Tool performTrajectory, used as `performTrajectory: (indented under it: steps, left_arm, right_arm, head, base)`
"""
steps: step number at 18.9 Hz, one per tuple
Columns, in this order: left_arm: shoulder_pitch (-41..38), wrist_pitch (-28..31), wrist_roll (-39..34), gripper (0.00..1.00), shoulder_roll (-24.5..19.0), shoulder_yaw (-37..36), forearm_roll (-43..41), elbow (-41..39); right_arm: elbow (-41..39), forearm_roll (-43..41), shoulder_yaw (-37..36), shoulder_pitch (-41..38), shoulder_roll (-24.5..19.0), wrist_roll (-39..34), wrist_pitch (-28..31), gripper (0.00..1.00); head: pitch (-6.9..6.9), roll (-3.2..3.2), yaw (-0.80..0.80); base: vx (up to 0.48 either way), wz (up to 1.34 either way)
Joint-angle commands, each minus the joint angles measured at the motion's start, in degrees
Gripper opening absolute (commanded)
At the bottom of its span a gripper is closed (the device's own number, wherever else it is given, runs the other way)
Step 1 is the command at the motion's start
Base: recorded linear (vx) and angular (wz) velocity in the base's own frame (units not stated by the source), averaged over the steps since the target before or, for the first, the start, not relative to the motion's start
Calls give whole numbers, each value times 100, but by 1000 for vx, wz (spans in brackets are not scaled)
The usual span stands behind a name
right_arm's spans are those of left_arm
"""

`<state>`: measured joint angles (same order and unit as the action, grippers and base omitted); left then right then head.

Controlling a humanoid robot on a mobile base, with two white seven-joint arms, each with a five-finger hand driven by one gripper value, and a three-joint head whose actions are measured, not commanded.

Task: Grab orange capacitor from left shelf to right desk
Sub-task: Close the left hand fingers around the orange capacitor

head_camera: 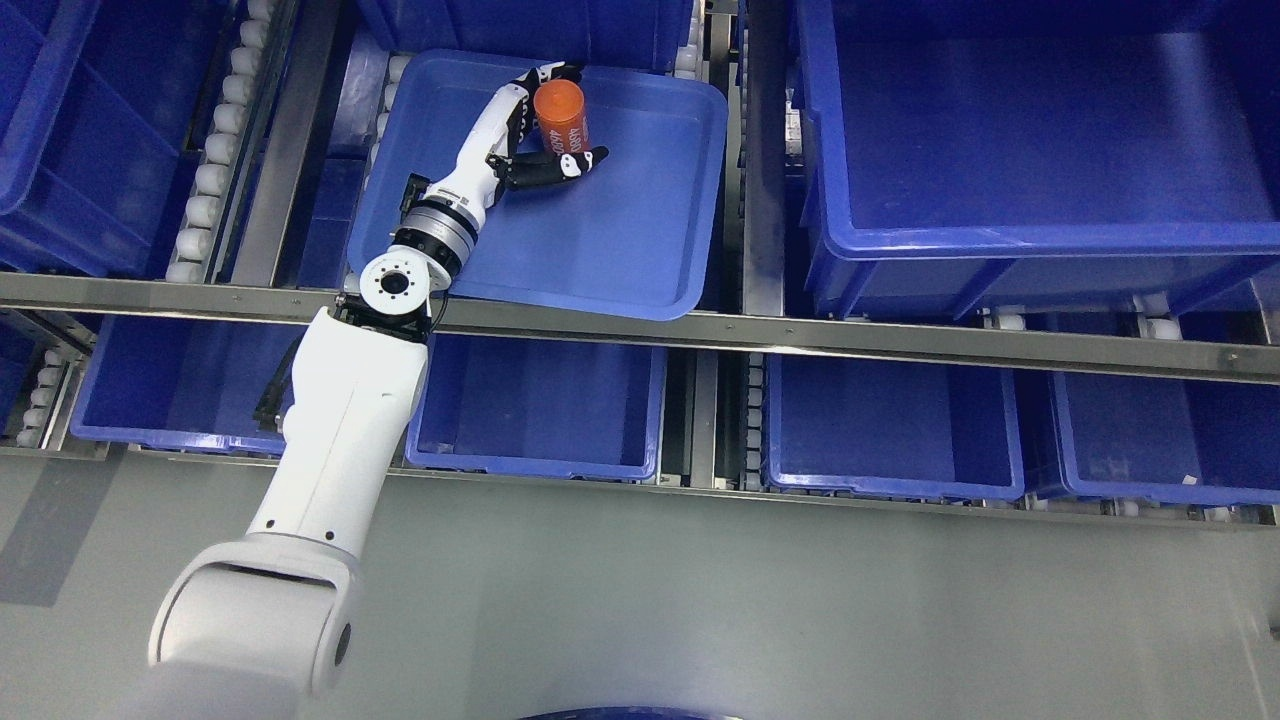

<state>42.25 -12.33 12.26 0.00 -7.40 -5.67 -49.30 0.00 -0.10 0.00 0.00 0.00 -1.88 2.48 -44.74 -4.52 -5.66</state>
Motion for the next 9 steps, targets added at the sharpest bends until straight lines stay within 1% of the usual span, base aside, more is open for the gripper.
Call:
performTrajectory:
  steps: [1,3,6,7,9]
  left_arm:
    - [29,-163,14,49,-100,28,5,421]
    - [29,-444,5,30,-100,98,22,439]
    - [21,-638,5,4,-100,168,92,439]
    - [21,-726,5,0,-100,221,188,439]
    - [21,-832,5,0,-100,265,312,412]
  right_arm:
    - [-193,10,-62,9,100,4,-2,100]
    - [-193,10,-62,9,100,4,-2,100]
    - [-193,10,-62,9,100,4,-2,100]
    - [-193,10,-62,9,100,4,-2,100]
    - [-193,10,-62,9,100,4,-2,100]
  head:
    - [0,0,0]
    - [0,0,0]
    - [0,0,0]
    - [0,0,0]
    - [0,0,0]
  base:
    - [0,0]
    - [0,0]
    - [0,0]
    - [0,0]
    - [0,0]
